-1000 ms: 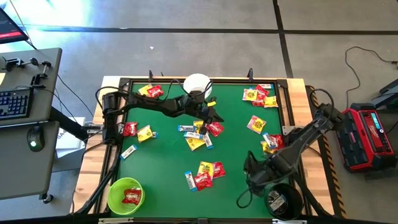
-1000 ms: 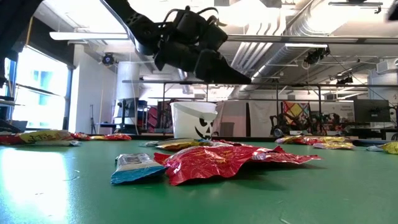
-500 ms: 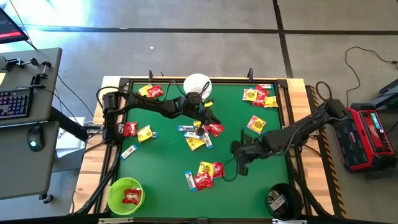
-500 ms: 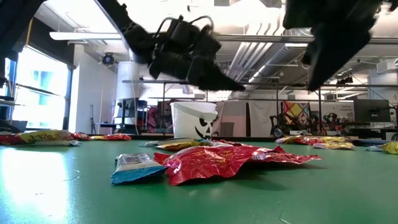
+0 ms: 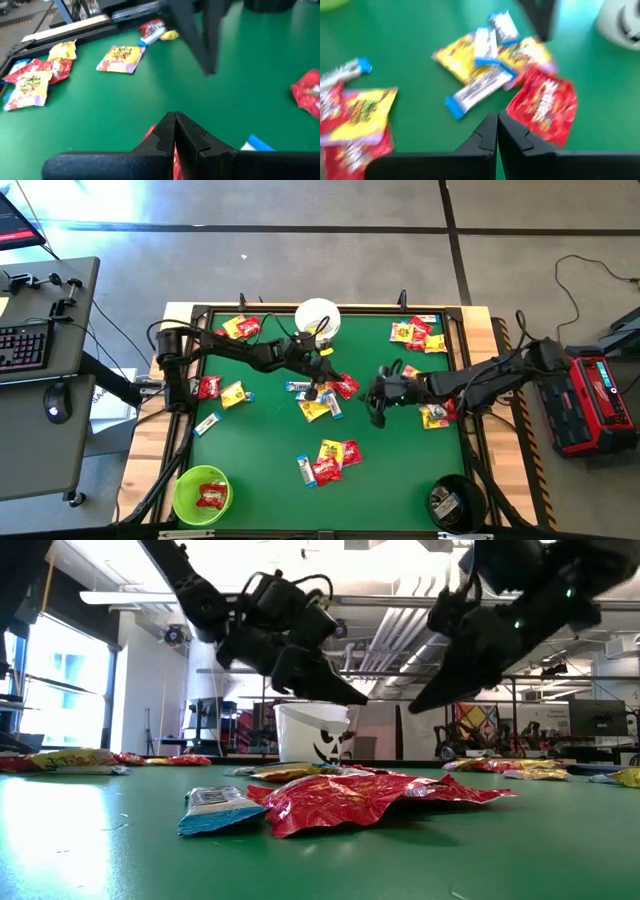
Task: Sort candy by brand, put in halloween buckets
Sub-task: Put the red candy into the green bucket
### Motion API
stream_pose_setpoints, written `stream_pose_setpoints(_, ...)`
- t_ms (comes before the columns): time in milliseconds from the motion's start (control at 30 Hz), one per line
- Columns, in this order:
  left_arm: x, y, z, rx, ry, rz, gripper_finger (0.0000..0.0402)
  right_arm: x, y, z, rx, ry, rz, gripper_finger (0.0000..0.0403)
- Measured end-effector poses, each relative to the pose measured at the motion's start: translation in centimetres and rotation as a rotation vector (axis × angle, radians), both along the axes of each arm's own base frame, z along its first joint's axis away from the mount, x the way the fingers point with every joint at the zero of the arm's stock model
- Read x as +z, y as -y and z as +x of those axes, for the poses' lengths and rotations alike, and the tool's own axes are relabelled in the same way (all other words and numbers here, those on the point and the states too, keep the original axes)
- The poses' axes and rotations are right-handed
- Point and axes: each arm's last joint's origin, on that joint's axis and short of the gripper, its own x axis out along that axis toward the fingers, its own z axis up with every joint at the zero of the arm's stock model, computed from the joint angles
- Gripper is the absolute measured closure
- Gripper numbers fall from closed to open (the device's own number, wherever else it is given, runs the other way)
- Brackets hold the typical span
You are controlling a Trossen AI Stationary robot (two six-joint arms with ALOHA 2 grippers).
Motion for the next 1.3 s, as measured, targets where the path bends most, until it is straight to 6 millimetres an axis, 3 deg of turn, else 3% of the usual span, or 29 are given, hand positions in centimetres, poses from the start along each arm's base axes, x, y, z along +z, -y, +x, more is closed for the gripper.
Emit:
stream_pose_setpoints(167,1.5,0.7,-1.1,-0.026,-0.073,0.033,0.0401,-1.0,1.9,-0.7,-0.054,0.080,-0.031,0.0403)
stream_pose_setpoints(467,3.1,1.2,-4.0,0.039,-0.291,0.031,0.0401,-1.1,4.9,-1.0,-0.162,0.064,-0.051,0.0397)
stream_pose_setpoints(800,2.5,1.6,-5.8,0.215,-0.522,-0.098,0.0400,-2.1,8.0,-1.2,-0.179,0.033,-0.053,0.0329)
stream_pose_setpoints(1033,2.9,1.9,-5.2,0.206,-0.453,-0.092,0.0369,-2.3,8.6,-1.1,-0.197,0.046,-0.052,0.0284)
stream_pose_setpoints(1300,4.2,1.5,-3.8,0.152,-0.242,0.012,0.0344,-2.2,8.5,-1.1,-0.290,0.087,0.066,0.0260)
